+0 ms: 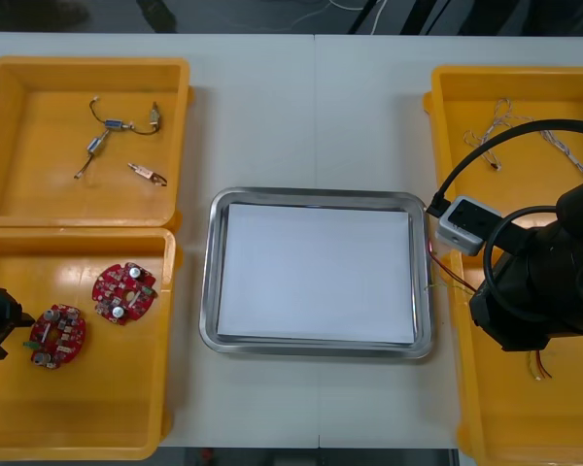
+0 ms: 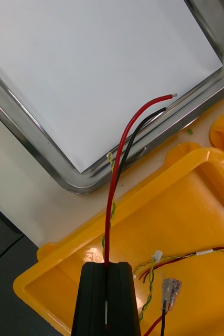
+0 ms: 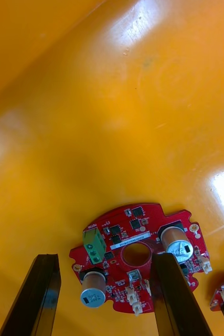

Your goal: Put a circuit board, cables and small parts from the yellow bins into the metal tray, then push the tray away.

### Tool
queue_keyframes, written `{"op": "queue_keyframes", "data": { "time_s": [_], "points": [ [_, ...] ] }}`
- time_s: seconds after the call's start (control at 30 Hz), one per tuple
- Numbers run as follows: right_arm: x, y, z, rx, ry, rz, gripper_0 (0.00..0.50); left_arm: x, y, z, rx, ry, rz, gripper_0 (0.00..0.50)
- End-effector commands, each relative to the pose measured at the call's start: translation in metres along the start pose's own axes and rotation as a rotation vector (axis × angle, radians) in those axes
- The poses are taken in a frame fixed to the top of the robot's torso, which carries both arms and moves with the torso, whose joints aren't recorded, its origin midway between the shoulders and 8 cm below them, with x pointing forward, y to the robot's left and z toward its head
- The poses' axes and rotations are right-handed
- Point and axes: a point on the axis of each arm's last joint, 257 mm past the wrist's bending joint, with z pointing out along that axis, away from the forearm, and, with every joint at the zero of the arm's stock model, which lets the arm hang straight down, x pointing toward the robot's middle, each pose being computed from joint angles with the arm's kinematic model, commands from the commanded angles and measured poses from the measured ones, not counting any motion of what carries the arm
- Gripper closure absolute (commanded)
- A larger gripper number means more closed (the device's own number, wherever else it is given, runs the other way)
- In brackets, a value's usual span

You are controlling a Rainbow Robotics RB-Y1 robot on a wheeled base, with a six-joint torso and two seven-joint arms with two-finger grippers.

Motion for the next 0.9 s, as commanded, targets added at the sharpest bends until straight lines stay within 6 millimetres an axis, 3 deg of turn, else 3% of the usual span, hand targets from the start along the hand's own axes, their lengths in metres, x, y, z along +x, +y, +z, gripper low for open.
{"op": "queue_keyframes", "data": {
  "time_s": [0.03,0.57,0.9],
  "points": [
    [-0.004,-0.005,-0.008,0.042,-0.015,0.023,0.5,-0.002,0.008,-0.002,-0.001,-0.032,-0.004,0.0],
    [-0.004,-0.006,-0.008,0.041,-0.015,0.026,0.5,0.004,0.022,0.011,-0.037,-0.042,-0.016,0.0],
    [-0.004,-0.007,-0.008,0.046,-0.016,0.029,0.5,0.01,0.02,0.02,-0.039,-0.043,-0.01,0.0]
  ]
}}
